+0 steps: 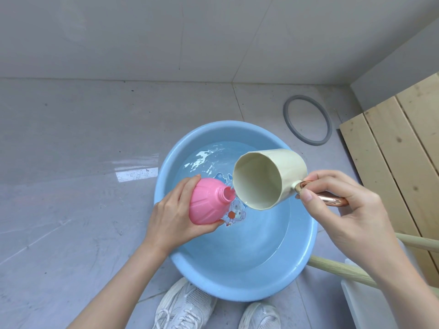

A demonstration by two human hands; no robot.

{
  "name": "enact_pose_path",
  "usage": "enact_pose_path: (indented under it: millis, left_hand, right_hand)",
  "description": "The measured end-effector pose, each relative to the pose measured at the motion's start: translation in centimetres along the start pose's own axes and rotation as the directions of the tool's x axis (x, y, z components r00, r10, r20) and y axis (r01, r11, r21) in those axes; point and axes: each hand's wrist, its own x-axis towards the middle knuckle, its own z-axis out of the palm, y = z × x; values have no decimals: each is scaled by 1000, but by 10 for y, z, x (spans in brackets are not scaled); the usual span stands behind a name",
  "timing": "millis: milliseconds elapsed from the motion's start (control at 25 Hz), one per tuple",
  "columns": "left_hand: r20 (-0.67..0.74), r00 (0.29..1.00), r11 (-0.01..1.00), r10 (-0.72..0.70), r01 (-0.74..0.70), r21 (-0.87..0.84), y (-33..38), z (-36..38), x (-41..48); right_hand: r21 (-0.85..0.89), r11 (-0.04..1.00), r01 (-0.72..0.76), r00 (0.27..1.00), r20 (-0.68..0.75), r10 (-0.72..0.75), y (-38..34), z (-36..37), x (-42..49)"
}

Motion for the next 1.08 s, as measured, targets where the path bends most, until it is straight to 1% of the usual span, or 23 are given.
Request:
enact_pose_path:
  millis: [1080]
  left_hand:
    - [4, 1000, 1000, -2, 2, -3, -2, 0, -1]
  right_hand:
    - [-97, 991, 95, 995, -9, -96, -3, -2, 3]
